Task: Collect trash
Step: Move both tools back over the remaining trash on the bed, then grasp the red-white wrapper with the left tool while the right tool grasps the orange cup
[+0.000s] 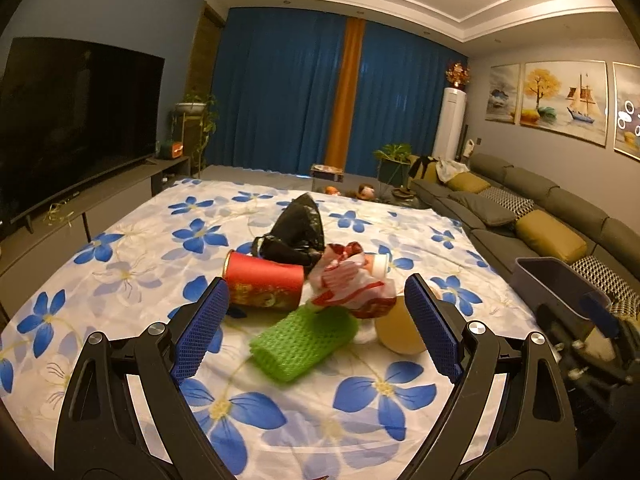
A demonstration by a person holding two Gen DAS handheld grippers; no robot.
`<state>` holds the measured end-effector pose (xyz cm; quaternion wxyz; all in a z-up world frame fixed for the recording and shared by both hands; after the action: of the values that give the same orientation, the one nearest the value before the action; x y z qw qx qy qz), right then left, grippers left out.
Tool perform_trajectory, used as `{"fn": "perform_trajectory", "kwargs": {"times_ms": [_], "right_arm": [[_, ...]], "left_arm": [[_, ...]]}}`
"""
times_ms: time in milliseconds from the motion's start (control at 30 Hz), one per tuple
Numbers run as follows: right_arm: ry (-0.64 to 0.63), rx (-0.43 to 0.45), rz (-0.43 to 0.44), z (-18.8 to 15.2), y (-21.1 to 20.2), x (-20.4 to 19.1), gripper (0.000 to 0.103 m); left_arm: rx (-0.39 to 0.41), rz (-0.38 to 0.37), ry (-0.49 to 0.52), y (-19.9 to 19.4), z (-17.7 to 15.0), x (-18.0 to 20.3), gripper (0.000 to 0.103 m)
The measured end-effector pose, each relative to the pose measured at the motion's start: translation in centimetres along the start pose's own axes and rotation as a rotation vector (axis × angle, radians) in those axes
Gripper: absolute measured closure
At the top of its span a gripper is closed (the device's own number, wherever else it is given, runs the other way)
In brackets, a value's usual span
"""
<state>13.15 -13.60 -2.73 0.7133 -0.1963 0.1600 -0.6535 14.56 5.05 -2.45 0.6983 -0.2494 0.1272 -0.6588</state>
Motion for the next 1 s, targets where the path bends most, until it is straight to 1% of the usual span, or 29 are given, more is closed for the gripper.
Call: {"fn": "perform_trajectory", "kwargs": {"times_ms": [133,233,300,367,400,533,667,767,833,900,1000], "right_arm": [[-0.045,-0.029,0.011,-0.1,1.7,-2.4,0.026],[-0.084,-0.067,0.018,-0.1,3.3,-3.8,0.032],[-0.105,-0.098,0.021,-0.2,4.4,-4.6,0.039],[-0.113,-0.114,0.022,-0.2,5.1,-5.0,0.042],[-0.12,-0.127,0.019,-0.2,5.7,-5.3,0.047],[-0.123,-0.158,0.008,-0.3,7.0,-5.7,0.051],[-0.127,-0.187,-0.003,-0.6,8.2,-5.9,0.058],[-0.12,-0.216,-0.005,-0.5,9.1,-5.9,0.067],[-0.118,-0.226,-0.014,-0.4,9.5,-5.8,0.07],[-0.113,-0.247,-0.008,-0.4,10.0,-5.7,0.079],[-0.092,-0.27,0.001,-0.4,10.6,-5.2,0.088]], "left_arm": [[-0.002,0.004,-0.004,0.2,0.1,-0.9,0.015],[-0.008,-0.003,-0.012,0.6,0.3,-1.4,0.015],[-0.013,-0.011,-0.009,1.0,0.4,-1.6,0.015],[-0.022,-0.017,-0.002,1.5,0.5,-1.7,0.015],[-0.027,-0.014,0.003,1.8,0.5,-1.8,0.015],[-0.037,-0.018,-0.001,2.2,0.3,-2.4,0.015],[-0.046,-0.034,-0.006,2.6,0.5,-2.7,0.015],[-0.058,-0.072,-0.009,3.3,0.7,-2.5,0.015],[-0.073,-0.09,0.001,3.9,0.8,-2.1,0.015],[-0.087,-0.097,0.012,4.5,0.9,-1.8,0.015],[-0.115,-0.126,0.004,5.7,1.0,-1.4,0.015]]}}
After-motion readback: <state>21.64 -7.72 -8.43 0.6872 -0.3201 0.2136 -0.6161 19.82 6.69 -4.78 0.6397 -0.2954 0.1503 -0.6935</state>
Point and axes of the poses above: each gripper's, at about its wrist camera, not at the fingertips, and y roughly the way its jaws point, x to its right, z to its top, the point moved 4 cm from there along y, roughly the way its jaws point, and after that the axes turned 9 degrees about -x, right-handed, at the moved point
